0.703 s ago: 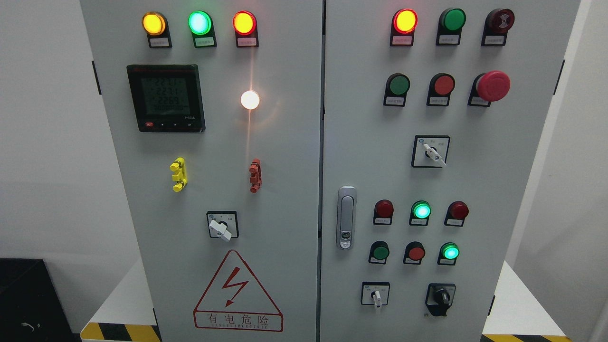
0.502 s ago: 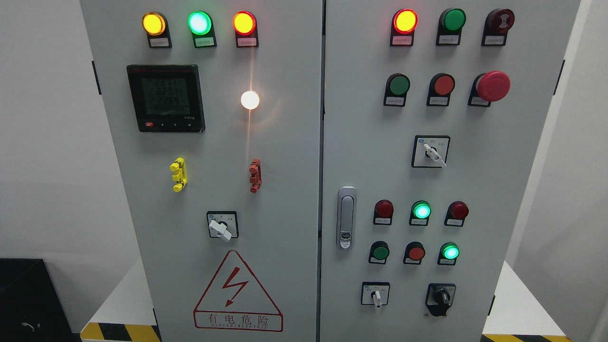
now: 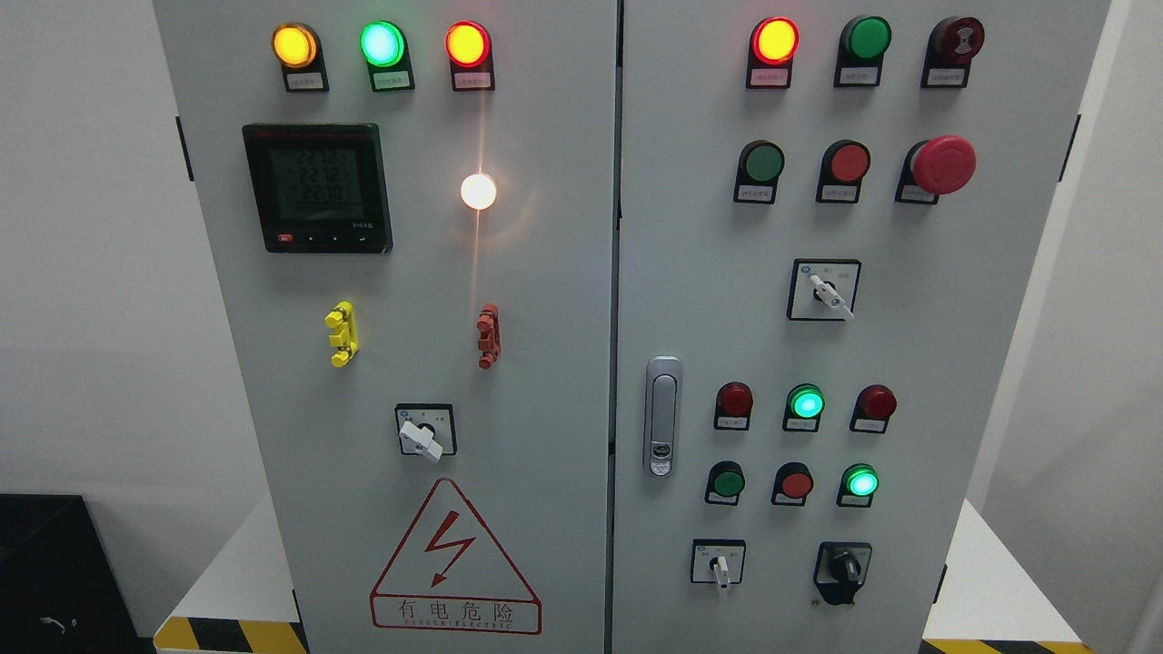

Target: Flip black knob to close circuit

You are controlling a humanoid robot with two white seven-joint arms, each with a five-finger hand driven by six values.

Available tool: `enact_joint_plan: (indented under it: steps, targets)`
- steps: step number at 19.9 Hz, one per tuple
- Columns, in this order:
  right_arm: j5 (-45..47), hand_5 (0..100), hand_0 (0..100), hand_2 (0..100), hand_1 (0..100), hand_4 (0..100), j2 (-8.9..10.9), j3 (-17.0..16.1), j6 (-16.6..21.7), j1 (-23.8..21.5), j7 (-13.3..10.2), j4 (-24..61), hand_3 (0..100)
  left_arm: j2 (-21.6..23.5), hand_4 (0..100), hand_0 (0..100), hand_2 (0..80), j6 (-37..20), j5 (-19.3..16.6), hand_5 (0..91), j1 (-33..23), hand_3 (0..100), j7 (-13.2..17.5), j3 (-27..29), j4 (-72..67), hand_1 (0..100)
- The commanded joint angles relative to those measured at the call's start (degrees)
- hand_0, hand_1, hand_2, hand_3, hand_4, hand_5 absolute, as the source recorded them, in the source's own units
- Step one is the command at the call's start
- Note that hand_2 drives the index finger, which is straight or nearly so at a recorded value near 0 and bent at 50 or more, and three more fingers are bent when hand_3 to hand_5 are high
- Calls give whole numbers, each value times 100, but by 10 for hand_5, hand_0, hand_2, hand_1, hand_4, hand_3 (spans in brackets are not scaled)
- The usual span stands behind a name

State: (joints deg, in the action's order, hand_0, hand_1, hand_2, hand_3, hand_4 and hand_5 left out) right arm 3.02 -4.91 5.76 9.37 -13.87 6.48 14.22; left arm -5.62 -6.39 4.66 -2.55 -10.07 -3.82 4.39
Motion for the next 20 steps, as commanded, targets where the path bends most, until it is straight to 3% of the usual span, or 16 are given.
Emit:
enact_joint_plan:
  steps: [1,5,8,13,15,18,20]
  targets:
    - [-1003,2,0,235,180,260,165,232,117,-19,-646,685,316,0,0,120,0,-3,0,0,0,0,5,4,0,556]
    - [-1812,120,0,348,182,388,314,224,47,-46,-1105,1599,433,0,0,120,0,-3,0,0,0,0,5,-4,0,556]
    - [-2366,186,0,396,188,446,394,180,-250,-89,-1193,2433,508,0,0,120,0,-3,0,0,0,0,5,-4,0,556]
    - [-2798,239,0,425,191,480,570,162,-910,-98,-1114,3884,550,0,0,120,0,-3,0,0,0,0,-4,-4,0,556]
    - [-2947,250,0,429,193,489,570,136,-1060,-90,-966,4332,557,0,0,120,0,-3,0,0,0,0,5,-4,0,556]
    - [-3385,279,0,442,196,500,535,-294,-1210,-63,-658,4843,568,0,0,120,0,-3,0,0,0,0,5,4,0,556]
    - [-3641,296,0,447,196,509,543,-321,-1218,-19,-622,5115,574,0,0,120,0,-3,0,0,0,0,5,4,0,556]
